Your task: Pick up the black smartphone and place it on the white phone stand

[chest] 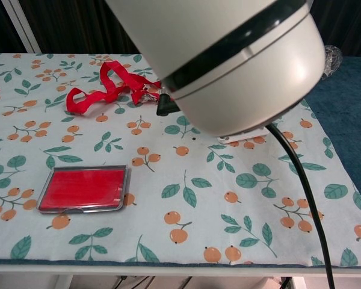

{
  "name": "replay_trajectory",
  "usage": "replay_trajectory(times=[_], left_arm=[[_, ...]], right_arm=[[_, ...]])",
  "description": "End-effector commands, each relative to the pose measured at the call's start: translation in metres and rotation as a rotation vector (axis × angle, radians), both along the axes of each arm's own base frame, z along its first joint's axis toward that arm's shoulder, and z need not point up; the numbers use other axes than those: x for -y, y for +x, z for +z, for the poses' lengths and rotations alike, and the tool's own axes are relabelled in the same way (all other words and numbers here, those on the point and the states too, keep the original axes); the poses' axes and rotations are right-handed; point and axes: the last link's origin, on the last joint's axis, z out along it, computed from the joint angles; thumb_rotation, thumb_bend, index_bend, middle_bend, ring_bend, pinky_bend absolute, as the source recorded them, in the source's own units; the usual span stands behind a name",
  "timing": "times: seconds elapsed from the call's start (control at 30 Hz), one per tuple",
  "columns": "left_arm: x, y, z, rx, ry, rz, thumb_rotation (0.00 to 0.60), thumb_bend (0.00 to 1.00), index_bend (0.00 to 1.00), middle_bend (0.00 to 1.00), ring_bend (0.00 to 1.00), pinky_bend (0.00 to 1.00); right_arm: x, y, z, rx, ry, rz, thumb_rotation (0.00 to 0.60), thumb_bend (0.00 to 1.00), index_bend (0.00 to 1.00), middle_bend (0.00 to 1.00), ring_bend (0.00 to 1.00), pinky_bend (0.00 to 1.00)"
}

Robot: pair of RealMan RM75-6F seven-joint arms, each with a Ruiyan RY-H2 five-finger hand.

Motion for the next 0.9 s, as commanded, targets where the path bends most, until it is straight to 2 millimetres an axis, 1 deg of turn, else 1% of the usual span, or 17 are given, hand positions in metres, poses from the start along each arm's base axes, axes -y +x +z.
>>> replay_trajectory(times=[0.03, 0.13, 0.23, 0.27, 0.33, 0.37, 0.4, 0.47, 0.57, 0.67, 0.77, 0.9], left_arm=[[0.0001, -0.0002, -0.0001, -0.001, 0.0, 0.001, 0.222, 0.0, 0.1, 0.06, 0.06, 0.19], [-0.0003, -0.0002, 0.0, -0.001, -0.001, 0.0, 0.222, 0.0, 0.1, 0.06, 0.06, 0.19], [-0.0005, -0.0002, -0.0002, -0.002, -0.002, 0.001, 0.223, 0.0, 0.1, 0.06, 0.06, 0.19], [-0.0006, -0.0002, -0.0003, -0.002, -0.003, 0.001, 0.226, 0.0, 0.1, 0.06, 0.06, 0.19], [-0.0005, -0.0005, -0.0007, -0.002, -0.005, 0.003, 0.229, 0.0, 0.1, 0.06, 0.06, 0.19], [-0.0004, -0.0007, -0.0009, -0.002, -0.006, 0.004, 0.232, 0.0, 0.1, 0.06, 0.06, 0.19], [-0.0004, -0.0008, -0.0011, -0.001, -0.007, 0.005, 0.235, 0.0, 0.1, 0.06, 0.06, 0.19], [-0.0001, -0.0013, -0.0013, -0.002, -0.009, 0.007, 0.238, 0.0, 0.1, 0.06, 0.06, 0.19], [0.0, -0.0015, -0.0013, -0.002, -0.01, 0.008, 0.238, 0.0, 0.1, 0.06, 0.06, 0.19], [-0.0003, -0.0017, -0.0012, -0.003, -0.01, 0.009, 0.237, 0.0, 0.1, 0.06, 0.06, 0.19], [-0.0002, -0.0018, -0.0012, -0.004, -0.011, 0.009, 0.239, 0.0, 0.1, 0.06, 0.06, 0.19], [0.0002, -0.0023, -0.0017, -0.004, -0.014, 0.012, 0.241, 0.0, 0.1, 0.06, 0.06, 0.19]], right_arm=[[0.0005, -0.0001, 0.0004, -0.001, 0.0, -0.001, 0.6, 0.32, 0.72, 0.42, 0.44, 0.53], [0.0008, 0.0001, 0.0006, 0.002, 0.001, -0.002, 0.6, 0.32, 0.64, 0.4, 0.4, 0.49], [0.001, -0.0004, 0.0008, 0.005, 0.004, -0.005, 0.6, 0.31, 0.55, 0.36, 0.35, 0.45], [0.0009, -0.0004, 0.0009, 0.006, 0.005, -0.008, 0.6, 0.3, 0.51, 0.34, 0.32, 0.43], [0.001, -0.0011, 0.0012, -0.002, 0.008, -0.006, 0.6, 0.26, 0.41, 0.28, 0.24, 0.37], [0.001, -0.0015, 0.0016, -0.01, 0.009, -0.004, 0.6, 0.24, 0.34, 0.24, 0.19, 0.33], [0.001, -0.0018, 0.002, -0.016, 0.01, -0.004, 0.6, 0.23, 0.31, 0.22, 0.16, 0.31], [0.001, -0.0024, 0.0022, -0.025, 0.011, -0.004, 0.6, 0.2, 0.16, 0.13, 0.06, 0.23], [0.0009, -0.003, 0.0025, -0.029, 0.014, -0.009, 0.6, 0.19, 0.05, 0.05, 0.0, 0.18], [0.001, -0.0031, 0.0033, -0.033, 0.013, -0.015, 0.6, 0.19, 0.0, 0.03, 0.0, 0.13], [0.001, -0.0031, 0.004, -0.04, 0.015, -0.014, 0.6, 0.18, 0.0, 0.02, 0.0, 0.08], [0.0004, -0.0044, 0.0046, -0.049, 0.02, -0.019, 0.6, 0.18, 0.0, 0.0, 0.0, 0.04]])
